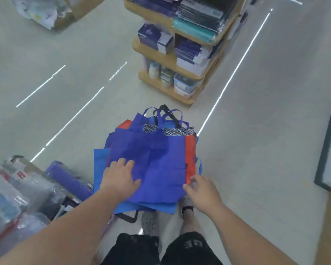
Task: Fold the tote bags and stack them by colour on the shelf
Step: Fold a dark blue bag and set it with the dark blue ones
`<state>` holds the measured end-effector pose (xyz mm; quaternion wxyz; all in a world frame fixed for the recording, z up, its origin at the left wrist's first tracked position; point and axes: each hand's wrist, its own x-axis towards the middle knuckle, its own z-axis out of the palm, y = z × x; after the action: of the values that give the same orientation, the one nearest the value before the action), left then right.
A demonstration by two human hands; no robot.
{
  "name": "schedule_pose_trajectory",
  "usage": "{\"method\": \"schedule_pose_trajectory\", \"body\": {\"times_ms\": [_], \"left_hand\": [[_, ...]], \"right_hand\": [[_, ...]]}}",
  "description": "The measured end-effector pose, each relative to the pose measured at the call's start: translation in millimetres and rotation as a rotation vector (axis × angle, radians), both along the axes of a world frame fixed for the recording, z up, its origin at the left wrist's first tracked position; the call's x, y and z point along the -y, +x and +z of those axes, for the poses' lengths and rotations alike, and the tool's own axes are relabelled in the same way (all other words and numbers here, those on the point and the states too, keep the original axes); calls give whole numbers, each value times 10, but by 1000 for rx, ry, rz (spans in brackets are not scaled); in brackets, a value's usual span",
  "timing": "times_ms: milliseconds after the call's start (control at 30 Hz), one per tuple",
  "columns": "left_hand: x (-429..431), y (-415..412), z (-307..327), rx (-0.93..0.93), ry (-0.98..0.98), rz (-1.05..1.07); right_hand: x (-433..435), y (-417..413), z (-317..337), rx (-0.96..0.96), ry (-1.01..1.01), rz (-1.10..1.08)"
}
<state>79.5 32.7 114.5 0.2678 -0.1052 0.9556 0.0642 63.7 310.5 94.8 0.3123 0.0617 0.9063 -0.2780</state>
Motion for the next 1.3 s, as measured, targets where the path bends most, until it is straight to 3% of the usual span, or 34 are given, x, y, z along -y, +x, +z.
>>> {"method": "schedule_pose_trajectory", "body": {"times_ms": [400,533,633,733,933,1167,1300], "left_hand": [[403,-542,-1410,45,12,546],[472,-559,-1810,154,46,664],[513,-544,-1996,99,207,837],[539,-548,-2040,28,207,909],[556,-448,-1959,-40,451,1221],[623,-276,-1204,-265,414,1186],[586,-162,-480,-377,520,1192]], "right_hand": [[206,-1282,-1858,219,-5,17],[287,-1347,-2202,243,-15,-79],[333,-1395,-2340,248,-47,-149],[401,-1435,-2419,248,-71,-190],[494,-1406,-2241,194,-158,-228],[465,-1340,-1307,130,-264,-267],[315,-1216,-481,98,-437,-377]]}}
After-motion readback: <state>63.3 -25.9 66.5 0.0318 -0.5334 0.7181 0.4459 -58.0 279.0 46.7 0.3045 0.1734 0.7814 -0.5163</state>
